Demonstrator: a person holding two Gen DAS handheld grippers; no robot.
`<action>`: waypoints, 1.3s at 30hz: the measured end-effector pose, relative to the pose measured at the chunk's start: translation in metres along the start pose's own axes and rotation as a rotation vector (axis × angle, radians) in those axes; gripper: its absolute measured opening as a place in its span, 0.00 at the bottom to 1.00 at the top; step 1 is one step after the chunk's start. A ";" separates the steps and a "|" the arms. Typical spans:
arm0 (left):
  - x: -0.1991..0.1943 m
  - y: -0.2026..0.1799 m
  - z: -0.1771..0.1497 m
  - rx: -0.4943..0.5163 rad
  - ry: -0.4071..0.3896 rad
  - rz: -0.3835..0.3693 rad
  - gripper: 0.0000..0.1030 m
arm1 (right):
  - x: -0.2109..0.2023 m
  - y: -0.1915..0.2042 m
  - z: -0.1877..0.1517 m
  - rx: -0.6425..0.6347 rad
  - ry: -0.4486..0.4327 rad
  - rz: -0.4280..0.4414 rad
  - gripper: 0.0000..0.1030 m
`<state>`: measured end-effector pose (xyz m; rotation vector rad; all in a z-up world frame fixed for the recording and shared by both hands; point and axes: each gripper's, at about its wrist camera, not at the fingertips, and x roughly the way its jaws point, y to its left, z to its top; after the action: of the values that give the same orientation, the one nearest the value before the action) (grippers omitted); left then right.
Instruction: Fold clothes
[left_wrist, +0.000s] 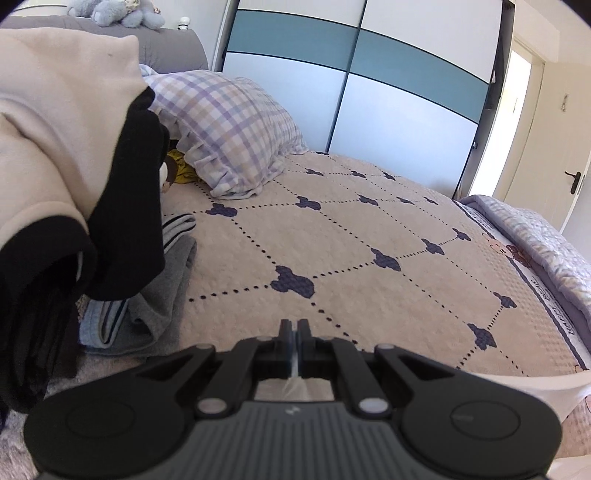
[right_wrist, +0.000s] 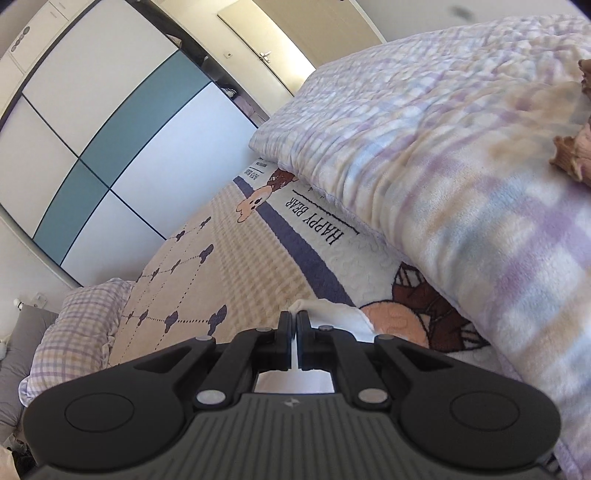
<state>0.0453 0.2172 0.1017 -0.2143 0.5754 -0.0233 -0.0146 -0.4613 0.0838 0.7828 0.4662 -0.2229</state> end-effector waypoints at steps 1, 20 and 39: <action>-0.006 0.001 -0.003 0.000 -0.003 0.000 0.02 | -0.004 -0.001 -0.002 -0.006 0.005 -0.002 0.03; -0.097 0.005 -0.068 0.064 0.008 0.001 0.02 | -0.092 -0.032 -0.045 -0.089 0.045 -0.040 0.03; -0.102 0.020 -0.120 0.143 0.143 0.078 0.03 | -0.121 -0.059 -0.076 -0.135 0.126 -0.091 0.03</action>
<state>-0.1061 0.2213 0.0546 -0.0509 0.7211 -0.0044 -0.1659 -0.4445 0.0588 0.6466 0.6303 -0.2252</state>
